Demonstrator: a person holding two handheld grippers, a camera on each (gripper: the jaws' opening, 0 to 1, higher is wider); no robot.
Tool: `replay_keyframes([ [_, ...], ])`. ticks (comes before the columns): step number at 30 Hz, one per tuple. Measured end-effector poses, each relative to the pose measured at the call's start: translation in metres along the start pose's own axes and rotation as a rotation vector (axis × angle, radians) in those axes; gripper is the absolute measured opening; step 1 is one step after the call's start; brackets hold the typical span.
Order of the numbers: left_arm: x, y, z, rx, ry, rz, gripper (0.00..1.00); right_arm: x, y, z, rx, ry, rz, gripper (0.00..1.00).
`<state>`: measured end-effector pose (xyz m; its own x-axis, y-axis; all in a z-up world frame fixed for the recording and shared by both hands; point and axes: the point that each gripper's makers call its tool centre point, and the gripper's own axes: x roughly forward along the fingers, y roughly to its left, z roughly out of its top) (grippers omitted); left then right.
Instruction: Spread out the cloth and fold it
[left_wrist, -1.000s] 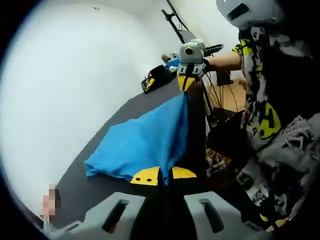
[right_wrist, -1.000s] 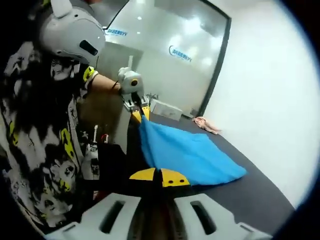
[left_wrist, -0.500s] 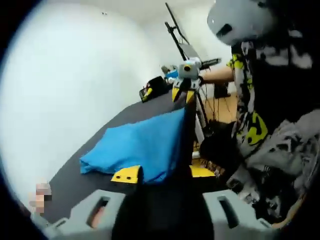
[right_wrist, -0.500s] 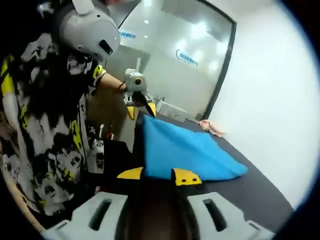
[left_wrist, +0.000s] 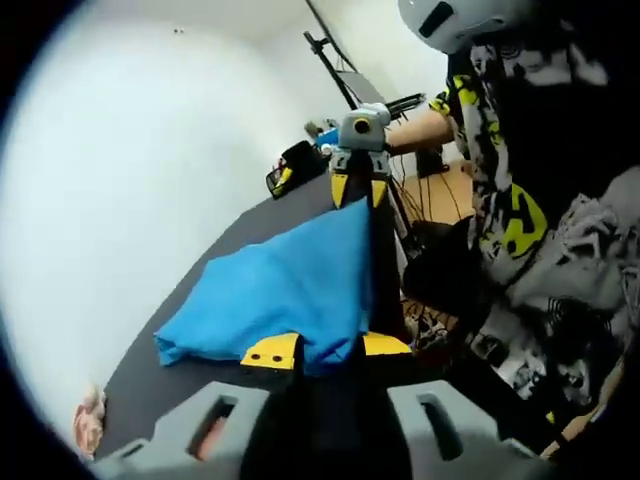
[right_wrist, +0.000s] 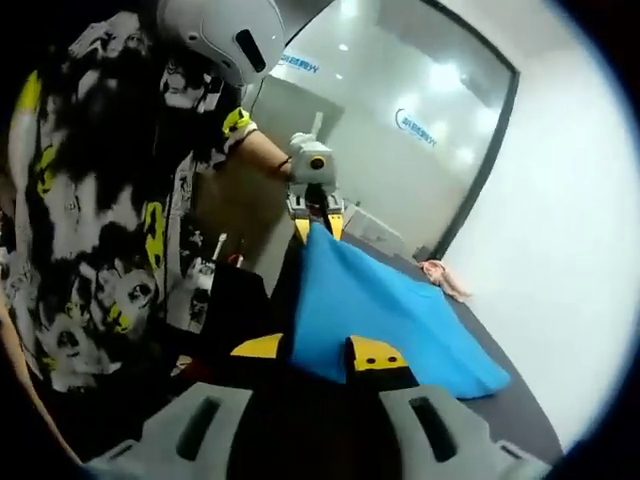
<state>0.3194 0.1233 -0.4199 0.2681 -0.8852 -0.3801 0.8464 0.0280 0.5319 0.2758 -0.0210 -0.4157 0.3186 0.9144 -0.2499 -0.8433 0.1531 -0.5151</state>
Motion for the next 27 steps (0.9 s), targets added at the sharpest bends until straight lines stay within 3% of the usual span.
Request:
replay_keyframes([
  [4,-0.003,-0.001,-0.001,0.033,0.016,0.007,0.16,-0.014,-0.009,-0.007,-0.02,0.042,-0.023,0.21],
  [8,-0.001,-0.001,0.0,0.052,0.021,0.006,0.16,-0.014,-0.004,-0.005,-0.061,0.046,-0.003,0.2],
  [12,0.008,-0.002,-0.002,0.0,0.022,-0.014,0.06,-0.002,-0.005,-0.009,-0.059,0.073,-0.004,0.06],
  [15,0.002,0.002,-0.002,-0.035,0.059,-0.004,0.04,-0.006,-0.009,-0.01,0.015,0.088,-0.018,0.05],
  [18,-0.008,0.01,0.005,-0.061,0.045,0.027,0.03,-0.018,-0.022,0.004,0.061,0.033,-0.082,0.05],
  [20,-0.012,0.014,0.017,-0.145,-0.007,0.049,0.03,-0.025,-0.033,0.018,0.094,-0.022,-0.124,0.05],
  [22,-0.015,0.017,0.023,-0.159,-0.033,0.066,0.04,-0.033,-0.037,0.018,0.155,-0.027,-0.134,0.05],
  [27,-0.023,0.012,0.041,-0.158,-0.067,0.065,0.04,-0.041,-0.036,0.042,0.138,-0.073,-0.14,0.04],
])
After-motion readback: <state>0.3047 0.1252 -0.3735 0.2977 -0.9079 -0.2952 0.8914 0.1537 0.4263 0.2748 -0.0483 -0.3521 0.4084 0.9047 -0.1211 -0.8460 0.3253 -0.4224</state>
